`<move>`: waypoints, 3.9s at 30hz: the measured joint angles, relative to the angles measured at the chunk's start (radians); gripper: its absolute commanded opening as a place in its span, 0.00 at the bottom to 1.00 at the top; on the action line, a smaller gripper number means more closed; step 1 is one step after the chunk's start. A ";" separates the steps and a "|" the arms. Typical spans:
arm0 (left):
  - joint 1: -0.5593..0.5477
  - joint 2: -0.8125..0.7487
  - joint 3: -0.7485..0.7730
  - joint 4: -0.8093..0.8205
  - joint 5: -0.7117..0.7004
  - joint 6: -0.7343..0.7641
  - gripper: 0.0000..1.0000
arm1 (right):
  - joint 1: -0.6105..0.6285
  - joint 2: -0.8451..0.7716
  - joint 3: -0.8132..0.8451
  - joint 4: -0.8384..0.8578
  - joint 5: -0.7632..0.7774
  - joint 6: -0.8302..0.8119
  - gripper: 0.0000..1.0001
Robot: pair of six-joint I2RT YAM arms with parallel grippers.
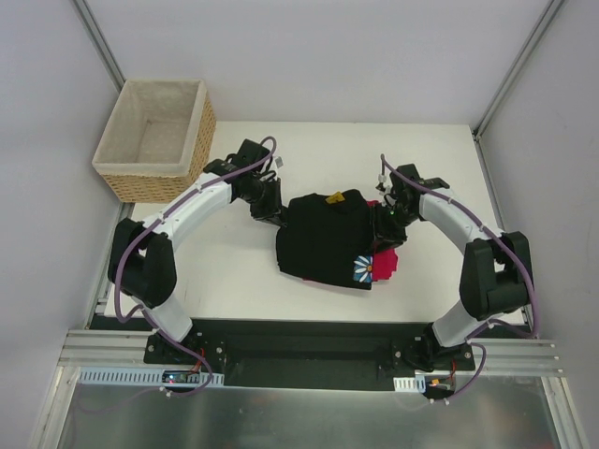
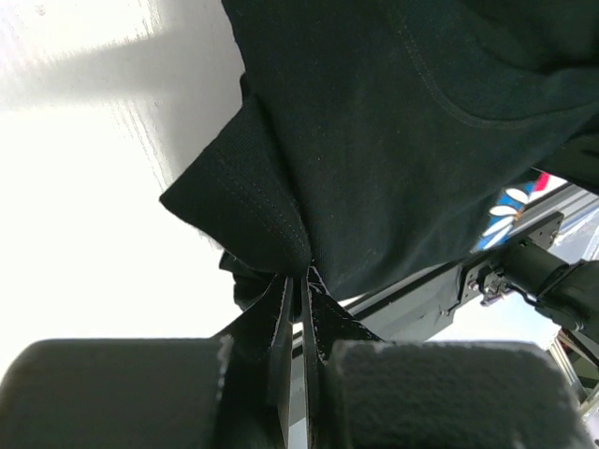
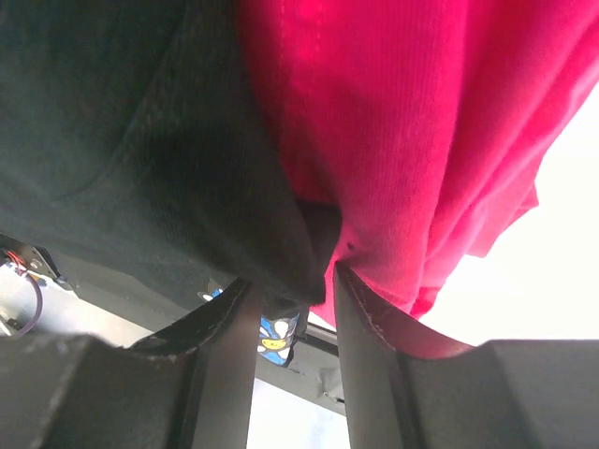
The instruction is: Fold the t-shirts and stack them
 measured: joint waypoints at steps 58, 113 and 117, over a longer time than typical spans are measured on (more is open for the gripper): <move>0.011 -0.029 0.091 -0.054 0.027 0.025 0.00 | -0.119 -0.080 0.105 -0.181 -0.003 -0.037 0.01; -0.244 -0.042 -0.328 0.375 0.038 -0.184 0.52 | -0.202 -0.276 -0.132 -0.107 0.069 -0.026 0.46; -0.244 -0.042 -0.330 0.394 0.037 -0.193 0.52 | -0.202 -0.274 -0.139 -0.083 0.054 -0.024 0.43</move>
